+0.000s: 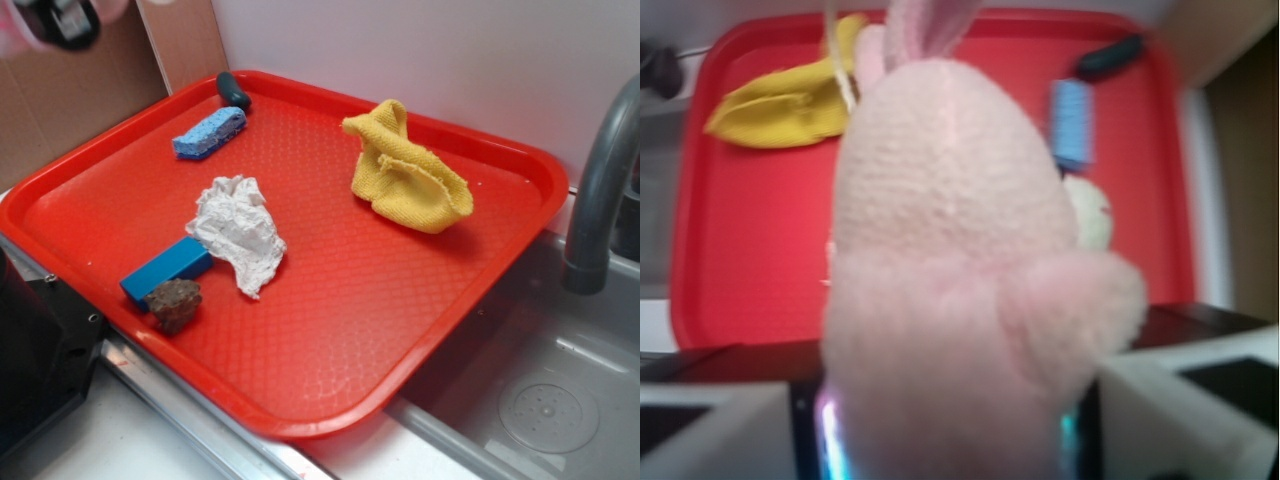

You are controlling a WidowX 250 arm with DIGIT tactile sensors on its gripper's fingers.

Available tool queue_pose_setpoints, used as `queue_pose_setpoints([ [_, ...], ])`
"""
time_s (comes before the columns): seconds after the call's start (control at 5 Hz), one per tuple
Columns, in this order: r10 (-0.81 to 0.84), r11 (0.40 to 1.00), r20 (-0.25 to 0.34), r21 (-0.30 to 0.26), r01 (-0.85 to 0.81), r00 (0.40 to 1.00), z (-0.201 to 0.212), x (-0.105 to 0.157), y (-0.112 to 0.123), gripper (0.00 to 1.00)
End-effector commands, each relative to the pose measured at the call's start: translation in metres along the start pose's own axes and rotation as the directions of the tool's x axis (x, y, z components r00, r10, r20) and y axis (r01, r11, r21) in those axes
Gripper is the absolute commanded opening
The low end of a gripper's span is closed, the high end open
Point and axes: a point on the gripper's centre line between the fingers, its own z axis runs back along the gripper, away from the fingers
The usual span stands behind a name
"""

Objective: Grab the pink bunny.

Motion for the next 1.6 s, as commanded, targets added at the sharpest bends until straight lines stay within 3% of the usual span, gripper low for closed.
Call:
queue_pose_setpoints([
  [0.0,0.069,0.996,0.025,0.058,-0.07,0.997,0.019,0.016,0.034,0.0],
  [0.2,0.04,0.995,0.013,0.096,-0.041,0.999,0.007,0.033,0.032,0.0],
  [0.4,-0.036,0.991,-0.031,0.13,0.039,0.999,-0.015,0.046,0.007,0.0],
  [0.8,-0.101,0.991,-0.039,0.084,0.104,0.994,-0.017,0.021,-0.024,0.0],
  [1.4,0.005,0.996,-0.066,0.084,0.001,0.998,-0.019,0.005,-0.003,0.0],
])
